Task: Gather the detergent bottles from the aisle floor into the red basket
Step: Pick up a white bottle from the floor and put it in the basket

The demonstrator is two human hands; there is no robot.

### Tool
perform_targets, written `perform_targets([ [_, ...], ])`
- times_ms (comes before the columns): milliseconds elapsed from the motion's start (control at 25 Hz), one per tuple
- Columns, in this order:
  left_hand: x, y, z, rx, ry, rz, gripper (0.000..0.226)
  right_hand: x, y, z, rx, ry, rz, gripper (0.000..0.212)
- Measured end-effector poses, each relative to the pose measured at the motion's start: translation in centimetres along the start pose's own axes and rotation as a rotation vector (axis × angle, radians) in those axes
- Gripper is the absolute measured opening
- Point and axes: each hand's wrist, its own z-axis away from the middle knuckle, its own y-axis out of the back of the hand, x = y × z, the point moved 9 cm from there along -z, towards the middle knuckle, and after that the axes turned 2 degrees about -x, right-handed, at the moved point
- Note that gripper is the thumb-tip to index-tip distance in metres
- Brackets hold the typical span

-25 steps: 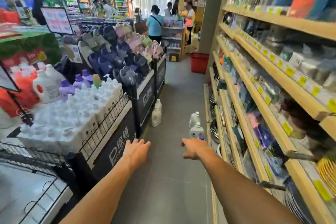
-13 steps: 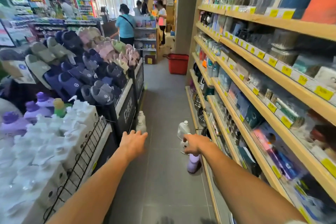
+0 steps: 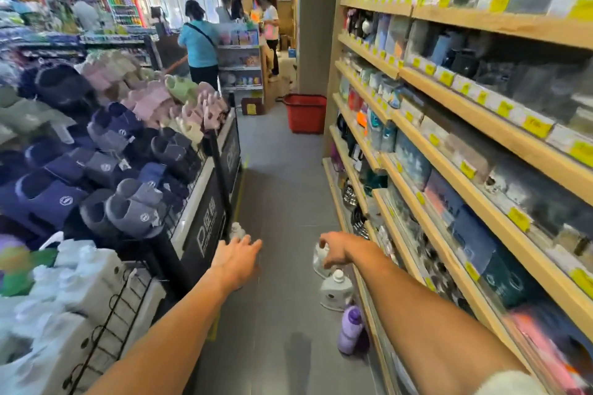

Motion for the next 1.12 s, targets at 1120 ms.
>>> perform_targets([
  [1120,-30.1,-14.2,-46.7,-0.350,0.166,0.277,0.046,-10.0,10.3,-59.8,-0.287,0.170,-0.019,0.060],
])
